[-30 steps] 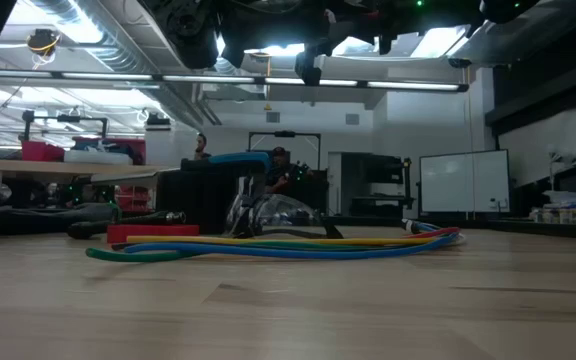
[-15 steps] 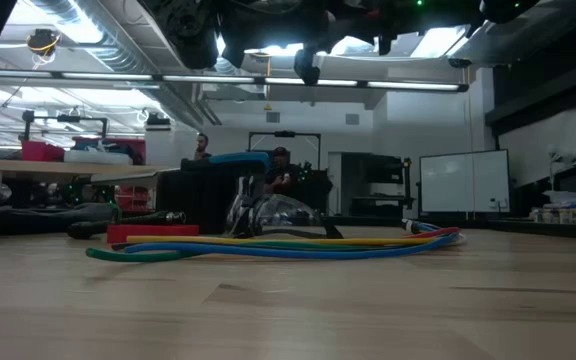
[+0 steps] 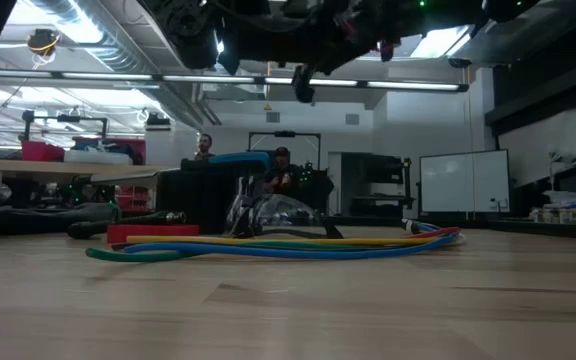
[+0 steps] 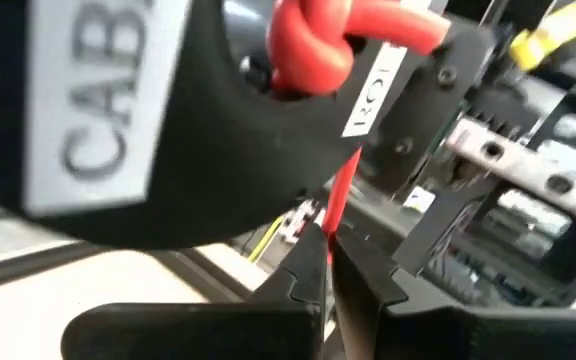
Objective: Coil cords
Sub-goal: Coil the red wire on the spool
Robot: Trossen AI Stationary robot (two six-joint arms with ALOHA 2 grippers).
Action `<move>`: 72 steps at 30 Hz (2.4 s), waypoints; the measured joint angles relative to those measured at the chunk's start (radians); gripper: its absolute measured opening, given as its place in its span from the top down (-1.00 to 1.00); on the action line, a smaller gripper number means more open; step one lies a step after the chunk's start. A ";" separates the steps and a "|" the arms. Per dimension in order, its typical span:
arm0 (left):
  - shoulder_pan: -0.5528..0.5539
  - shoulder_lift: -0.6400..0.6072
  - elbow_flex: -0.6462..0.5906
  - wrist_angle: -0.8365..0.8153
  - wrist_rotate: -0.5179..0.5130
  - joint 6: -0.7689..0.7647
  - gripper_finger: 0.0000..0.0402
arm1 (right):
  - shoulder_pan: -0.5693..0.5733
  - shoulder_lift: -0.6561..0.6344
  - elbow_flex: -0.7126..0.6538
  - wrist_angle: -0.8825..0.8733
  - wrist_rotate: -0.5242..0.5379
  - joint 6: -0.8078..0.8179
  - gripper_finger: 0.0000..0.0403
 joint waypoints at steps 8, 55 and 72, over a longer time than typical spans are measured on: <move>0.000 0.000 0.000 -0.138 -0.005 0.000 0.99 | 0.000 -0.046 0.000 -0.178 0.002 0.029 1.00; -0.029 0.002 -0.002 -0.296 0.000 0.163 1.00 | -0.002 -0.170 0.002 -0.640 -0.176 0.278 1.00; -0.065 0.000 0.000 -0.259 -0.004 0.376 0.98 | -0.069 -0.238 0.000 -0.760 -0.425 0.468 1.00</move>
